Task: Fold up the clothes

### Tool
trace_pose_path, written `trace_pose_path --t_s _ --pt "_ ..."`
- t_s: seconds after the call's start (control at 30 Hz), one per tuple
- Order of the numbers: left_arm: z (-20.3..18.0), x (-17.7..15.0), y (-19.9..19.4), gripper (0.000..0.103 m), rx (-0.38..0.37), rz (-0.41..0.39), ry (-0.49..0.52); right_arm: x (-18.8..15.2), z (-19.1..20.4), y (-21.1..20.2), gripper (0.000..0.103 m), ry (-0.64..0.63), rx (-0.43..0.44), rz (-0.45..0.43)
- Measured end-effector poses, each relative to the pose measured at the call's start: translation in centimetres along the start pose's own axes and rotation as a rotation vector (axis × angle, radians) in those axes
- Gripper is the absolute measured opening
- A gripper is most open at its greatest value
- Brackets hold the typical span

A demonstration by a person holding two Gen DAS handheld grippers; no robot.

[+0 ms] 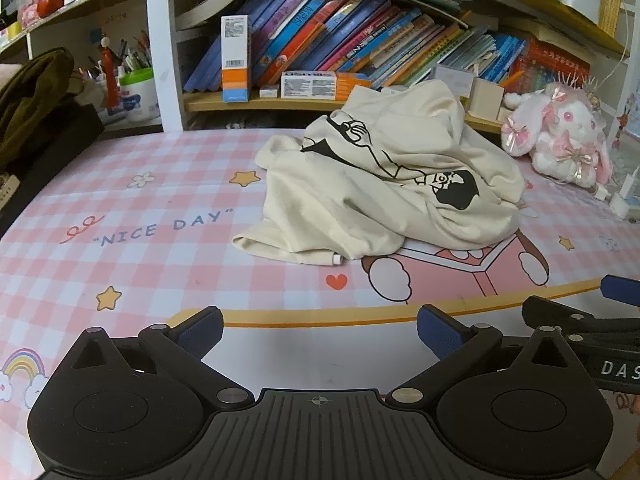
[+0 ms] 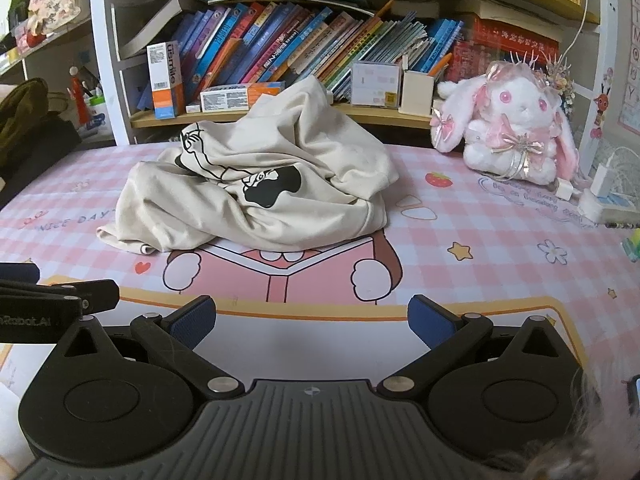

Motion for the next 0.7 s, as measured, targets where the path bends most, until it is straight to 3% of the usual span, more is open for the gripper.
trace_pose_path --t_s 0.33,0.53,0.7 --pt "-0.7 -0.7 0.3 0.103 -0.022 0.025 0.007 -0.3 0.3 -0.4 0.103 -0.010 0.044 -0.019" --pt "-1.0 -1.0 1.1 0.103 -0.053 0.054 -0.020 -1.1 -0.4 0.6 0.101 0.011 0.079 0.037" --pt "-1.3 -0.4 2.0 0.103 -0.035 0.060 -0.005 -1.1 -1.4 1.6 0.095 0.014 0.093 0.071"
Point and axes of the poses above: each gripper's, at about its wrist camera, not at the fingertips, and y roughly the way its jaws point, z to its left, x to its top, the point moved 5 cm from there along y, roughly the way its jaws point, and after that the axes turned 3 degrees about -x, right-handed, at the moved point
